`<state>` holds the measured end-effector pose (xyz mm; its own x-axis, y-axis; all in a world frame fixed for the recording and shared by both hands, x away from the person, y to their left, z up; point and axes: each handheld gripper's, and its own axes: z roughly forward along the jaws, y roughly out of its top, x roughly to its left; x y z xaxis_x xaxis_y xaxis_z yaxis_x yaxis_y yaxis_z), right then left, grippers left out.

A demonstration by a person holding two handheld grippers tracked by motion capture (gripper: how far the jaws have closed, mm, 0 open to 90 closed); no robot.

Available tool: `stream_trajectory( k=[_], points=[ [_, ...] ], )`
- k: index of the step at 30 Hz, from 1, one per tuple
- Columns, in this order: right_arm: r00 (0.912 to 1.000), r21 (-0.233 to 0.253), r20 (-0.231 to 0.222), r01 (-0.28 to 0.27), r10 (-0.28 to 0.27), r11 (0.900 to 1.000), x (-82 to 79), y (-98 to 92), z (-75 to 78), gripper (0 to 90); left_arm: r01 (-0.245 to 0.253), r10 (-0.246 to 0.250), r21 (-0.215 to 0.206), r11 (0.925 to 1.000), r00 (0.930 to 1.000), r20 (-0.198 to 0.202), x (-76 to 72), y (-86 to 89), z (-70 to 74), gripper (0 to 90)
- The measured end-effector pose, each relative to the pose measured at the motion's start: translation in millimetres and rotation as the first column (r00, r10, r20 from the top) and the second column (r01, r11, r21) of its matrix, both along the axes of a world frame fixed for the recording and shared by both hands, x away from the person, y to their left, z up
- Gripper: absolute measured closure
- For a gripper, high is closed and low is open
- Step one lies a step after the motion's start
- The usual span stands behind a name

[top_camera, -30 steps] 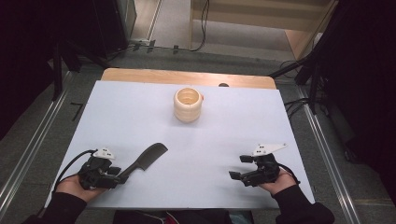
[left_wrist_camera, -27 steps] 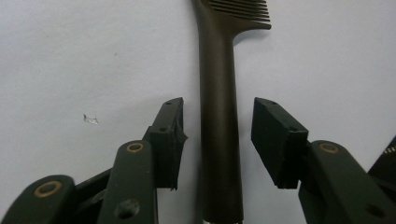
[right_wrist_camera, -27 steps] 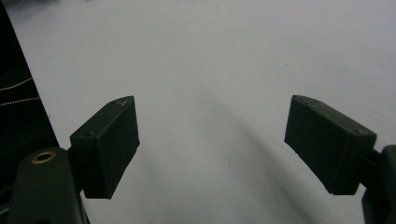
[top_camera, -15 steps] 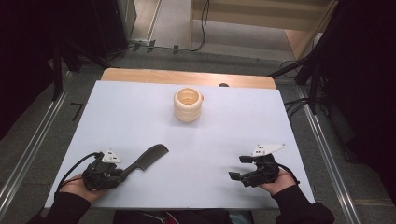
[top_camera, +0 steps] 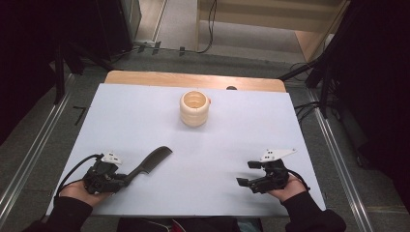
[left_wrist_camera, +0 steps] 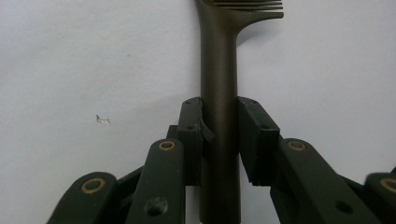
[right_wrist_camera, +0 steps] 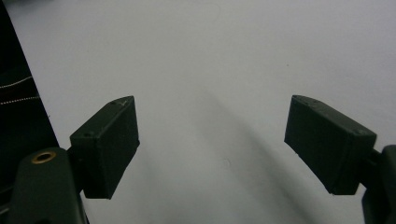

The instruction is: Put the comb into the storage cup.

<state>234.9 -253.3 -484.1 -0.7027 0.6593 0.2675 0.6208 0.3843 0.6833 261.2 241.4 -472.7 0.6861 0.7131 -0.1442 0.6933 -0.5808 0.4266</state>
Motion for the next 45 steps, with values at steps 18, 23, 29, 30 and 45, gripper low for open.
stream_trajectory(
  k=[18,23,29,30,45],
  points=[
    [0.9992,0.011,0.034,0.020,-0.020,1.000,-1.1,-1.0,3.4,15.7,-0.011,0.010,-0.295,0.9553,0.9999,-0.006,11.9,-10.8,23.5,72.6],
    [0.9989,0.012,0.043,0.017,-0.018,1.000,-1.9,0.6,4.3,15.7,0.003,-0.002,-0.322,0.9467,1.0000,0.002,17.6,-21.8,27.1,72.6],
    [0.9989,0.014,0.041,0.021,-0.022,1.000,-3.3,2.3,5.3,15.7,-0.010,-0.002,-0.352,0.9358,0.9994,-0.035,27.3,-34.2,25.7,72.6],
    [0.9989,0.014,0.041,0.021,-0.022,1.000,-3.3,2.3,5.3,15.7,-0.010,-0.002,-0.352,0.9358,0.9994,-0.035,27.3,-34.2,25.7,72.6],
    [0.9984,0.072,0.030,0.047,-0.049,0.996,-1.2,10.8,10.5,15.8,-0.006,-0.029,-0.425,0.9054,0.9967,-0.076,59.6,-79.0,23.6,72.6]
  ],
)
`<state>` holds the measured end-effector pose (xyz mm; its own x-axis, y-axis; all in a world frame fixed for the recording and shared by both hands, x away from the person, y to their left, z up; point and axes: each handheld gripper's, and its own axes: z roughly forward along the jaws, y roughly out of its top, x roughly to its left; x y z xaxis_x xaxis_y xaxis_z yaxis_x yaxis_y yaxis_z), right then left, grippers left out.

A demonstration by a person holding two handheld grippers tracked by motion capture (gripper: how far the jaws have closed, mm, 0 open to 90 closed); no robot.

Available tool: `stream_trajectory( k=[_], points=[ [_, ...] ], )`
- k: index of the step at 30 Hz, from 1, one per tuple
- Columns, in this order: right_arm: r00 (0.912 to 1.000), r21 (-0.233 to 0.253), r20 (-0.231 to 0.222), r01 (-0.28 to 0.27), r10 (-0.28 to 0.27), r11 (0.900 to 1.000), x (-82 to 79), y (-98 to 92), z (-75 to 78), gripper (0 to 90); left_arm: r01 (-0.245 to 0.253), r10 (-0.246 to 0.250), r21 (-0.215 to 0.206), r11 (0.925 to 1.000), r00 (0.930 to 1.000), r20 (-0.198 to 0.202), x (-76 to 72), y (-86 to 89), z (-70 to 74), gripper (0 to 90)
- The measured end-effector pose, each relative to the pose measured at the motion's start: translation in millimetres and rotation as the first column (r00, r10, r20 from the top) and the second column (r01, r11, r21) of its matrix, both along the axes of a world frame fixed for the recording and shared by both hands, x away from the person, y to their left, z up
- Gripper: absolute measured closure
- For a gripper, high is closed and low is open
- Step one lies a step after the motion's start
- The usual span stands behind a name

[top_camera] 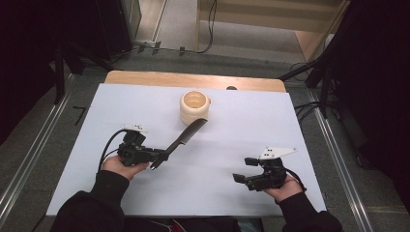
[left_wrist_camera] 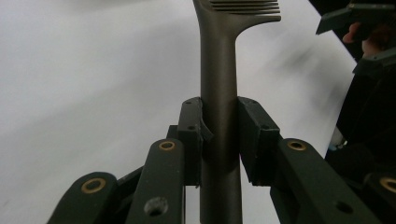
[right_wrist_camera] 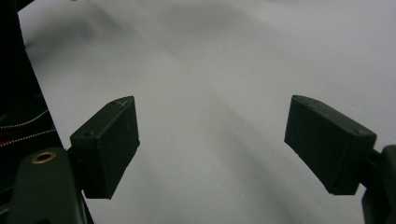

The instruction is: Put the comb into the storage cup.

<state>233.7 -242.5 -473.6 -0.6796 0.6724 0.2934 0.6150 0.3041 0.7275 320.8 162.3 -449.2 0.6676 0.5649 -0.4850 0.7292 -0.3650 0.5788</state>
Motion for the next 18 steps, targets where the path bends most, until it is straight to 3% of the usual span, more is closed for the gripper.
stream_trajectory(
  k=[9,12,18],
  points=[
    [0.9986,0.052,0.019,0.048,-0.049,0.997,4.2,2.0,5.7,15.7,-0.005,-0.001,-0.091,0.9958,0.9977,-0.068,12.6,-24.7,-4.3,72.6],
    [0.9975,0.077,0.012,0.069,-0.070,0.995,6.1,1.2,9.1,15.7,-0.005,-0.002,-0.089,0.9961,0.9967,-0.081,14.6,-31.1,-6.2,72.5],
    [0.9913,0.117,-0.012,0.132,-0.131,0.984,9.6,3.4,14.8,15.7,-0.035,0.014,-0.165,0.9857,0.9918,-0.127,18.8,-38.5,-9.8,72.5]
  ],
)
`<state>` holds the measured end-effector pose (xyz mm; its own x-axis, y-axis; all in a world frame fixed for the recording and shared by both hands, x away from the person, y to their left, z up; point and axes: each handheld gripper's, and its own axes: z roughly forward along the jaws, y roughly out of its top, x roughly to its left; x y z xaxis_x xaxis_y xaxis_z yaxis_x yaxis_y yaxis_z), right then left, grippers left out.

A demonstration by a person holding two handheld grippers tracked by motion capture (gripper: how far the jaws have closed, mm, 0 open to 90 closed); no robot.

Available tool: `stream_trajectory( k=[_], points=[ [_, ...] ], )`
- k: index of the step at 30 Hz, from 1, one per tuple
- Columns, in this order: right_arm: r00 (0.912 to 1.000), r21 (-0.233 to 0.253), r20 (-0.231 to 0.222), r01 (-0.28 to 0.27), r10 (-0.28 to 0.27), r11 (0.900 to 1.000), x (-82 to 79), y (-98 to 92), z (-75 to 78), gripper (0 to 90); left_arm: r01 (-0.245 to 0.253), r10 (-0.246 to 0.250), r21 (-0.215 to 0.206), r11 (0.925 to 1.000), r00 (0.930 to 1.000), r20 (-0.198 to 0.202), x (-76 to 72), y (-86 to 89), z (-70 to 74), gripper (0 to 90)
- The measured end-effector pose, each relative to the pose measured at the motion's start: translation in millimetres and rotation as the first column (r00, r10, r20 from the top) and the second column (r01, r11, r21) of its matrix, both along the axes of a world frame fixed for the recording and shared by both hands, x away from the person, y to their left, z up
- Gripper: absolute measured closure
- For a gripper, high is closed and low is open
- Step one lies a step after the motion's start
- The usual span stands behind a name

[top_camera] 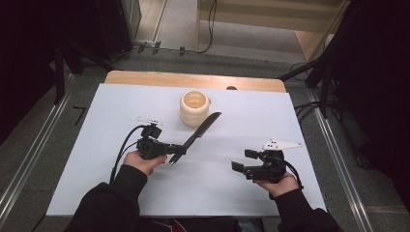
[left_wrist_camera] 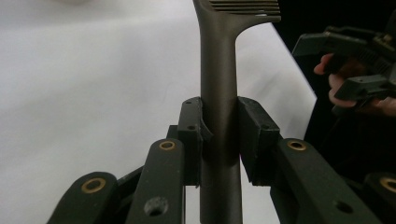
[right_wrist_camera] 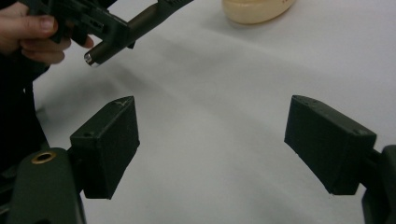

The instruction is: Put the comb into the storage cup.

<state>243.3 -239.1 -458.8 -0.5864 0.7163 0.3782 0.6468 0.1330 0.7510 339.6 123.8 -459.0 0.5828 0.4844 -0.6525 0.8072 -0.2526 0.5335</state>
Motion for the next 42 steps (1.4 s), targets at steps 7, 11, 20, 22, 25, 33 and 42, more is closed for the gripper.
stream_trajectory(
  k=[7,11,20,22,25,33,42],
  points=[
    [0.9976,0.040,-0.005,0.070,-0.069,0.997,4.7,8.4,3.1,15.9,-0.027,0.027,-0.023,0.9994,0.9996,0.013,0.1,-14.4,-3.1,72.6],
    [0.9954,0.077,-0.012,0.095,-0.095,0.992,7.3,15.2,3.6,15.9,-0.044,0.045,-0.031,0.9985,0.9988,0.021,-2.5,-21.6,-5.4,72.5],
    [0.9885,0.133,-0.018,0.151,-0.150,0.979,15.1,28.4,2.9,16.8,-0.069,0.072,-0.065,0.9954,0.9967,0.037,-9.4,-32.4,-9.5,72.6],
    [0.9874,0.141,-0.025,0.158,-0.156,0.977,17.5,30.7,2.3,17.2,-0.070,0.073,-0.067,0.9953,0.9968,0.035,-10.5,-34.8,-11.1,72.5],
    [0.9865,0.140,-0.029,0.164,-0.161,0.977,20.7,34.5,1.0,17.2,-0.075,0.077,-0.087,0.9934,0.9966,0.029,-12.1,-37.7,-12.4,72.5],
    [0.9840,0.151,-0.061,0.175,-0.167,0.973,28.5,44.8,0.6,19.6,-0.060,0.063,-0.088,0.9944,0.9973,0.038,-16.3,-44.8,-13.6,72.5],
    [0.9815,0.163,-0.070,0.188,-0.178,0.969,35.9,55.5,1.5,21.2,-0.071,0.078,-0.099,0.9925,0.9947,0.066,-19.3,-46.1,-12.4,72.5]
  ],
)
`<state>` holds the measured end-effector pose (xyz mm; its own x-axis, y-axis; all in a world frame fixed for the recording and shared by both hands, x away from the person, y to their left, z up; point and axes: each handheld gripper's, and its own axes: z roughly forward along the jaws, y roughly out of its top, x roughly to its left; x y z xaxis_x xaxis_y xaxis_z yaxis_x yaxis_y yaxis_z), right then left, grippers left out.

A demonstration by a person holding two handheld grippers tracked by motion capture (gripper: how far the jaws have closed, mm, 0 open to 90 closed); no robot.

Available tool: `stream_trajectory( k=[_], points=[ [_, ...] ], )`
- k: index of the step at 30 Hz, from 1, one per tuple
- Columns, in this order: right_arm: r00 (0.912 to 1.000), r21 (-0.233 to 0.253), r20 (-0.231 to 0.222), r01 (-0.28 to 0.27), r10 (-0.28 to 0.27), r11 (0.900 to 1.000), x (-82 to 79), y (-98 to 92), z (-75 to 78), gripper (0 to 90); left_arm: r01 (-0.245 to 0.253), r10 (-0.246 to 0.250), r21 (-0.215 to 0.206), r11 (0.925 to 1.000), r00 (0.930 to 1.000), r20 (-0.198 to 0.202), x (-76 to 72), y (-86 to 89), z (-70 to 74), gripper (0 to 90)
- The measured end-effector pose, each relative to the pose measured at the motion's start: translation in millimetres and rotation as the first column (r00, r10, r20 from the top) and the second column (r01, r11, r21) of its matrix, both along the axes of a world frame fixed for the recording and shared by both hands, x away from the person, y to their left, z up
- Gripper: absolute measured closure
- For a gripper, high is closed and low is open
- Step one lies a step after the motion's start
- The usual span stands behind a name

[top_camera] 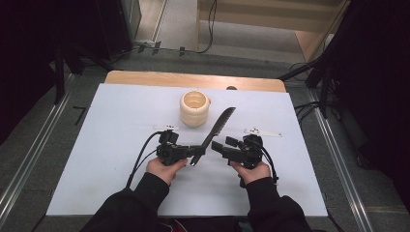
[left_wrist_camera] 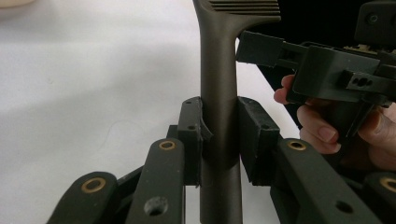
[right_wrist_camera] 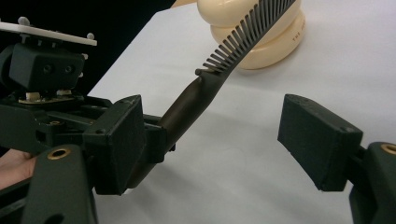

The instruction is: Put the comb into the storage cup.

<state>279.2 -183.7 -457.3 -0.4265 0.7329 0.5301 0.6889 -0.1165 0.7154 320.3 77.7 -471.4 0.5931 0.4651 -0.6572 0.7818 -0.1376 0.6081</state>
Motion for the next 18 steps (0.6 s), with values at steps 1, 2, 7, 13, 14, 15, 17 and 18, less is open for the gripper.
stream_trajectory(
  k=[1,2,7,13,14,15,17,18],
  points=[
    [1.0000,0.004,-0.002,0.002,-0.002,1.000,0.8,1.1,0.0,21.5,-0.001,0.001,-0.003,1.0000,1.0000,0.002,-0.2,0.1,-0.1,72.5],
    [1.0000,0.006,-0.003,0.005,-0.005,1.000,1.7,2.0,-0.1,21.5,-0.002,0.002,-0.002,1.0000,1.0000,0.002,-0.7,-0.3,-0.1,72.5],
    [0.9997,0.029,-0.008,0.023,-0.023,0.999,5.6,5.1,-1.0,22.8,0.005,-0.005,-0.003,1.0000,1.0000,0.000,-2.1,-2.3,-1.5,72.5],
    [0.9989,0.051,-0.028,0.038,-0.036,0.998,9.4,8.0,-2.1,26.7,0.001,-0.001,-0.011,0.9999,1.0000,0.001,-3.2,-3.5,-1.0,72.5],
    [0.9987,0.054,-0.036,0.037,-0.035,0.998,10.1,8.9,-2.2,27.2,0.001,-0.001,-0.010,1.0000,1.0000,0.002,-3.3,-3.3,-0.8,72.5],
    [0.9985,0.053,-0.040,0.040,-0.037,0.998,10.7,9.7,-2.7,27.6,0.000,0.000,-0.012,0.9999,1.0000,0.003,-3.4,-3.2,-0.7,72.5],
    [0.9984,0.053,-0.044,0.039,-0.037,0.998,11.4,10.6,-3.2,27.8,0.000,0.000,-0.015,0.9999,1.0000,0.000,-3.5,-3.2,-0.6,72.5],
    [0.9979,0.051,-0.051,0.042,-0.040,0.998,12.2,12.6,-4.0,28.8,0.005,-0.005,-0.015,0.9999,1.0000,0.002,-3.6,-3.2,-0.7,72.5]
  ],
)
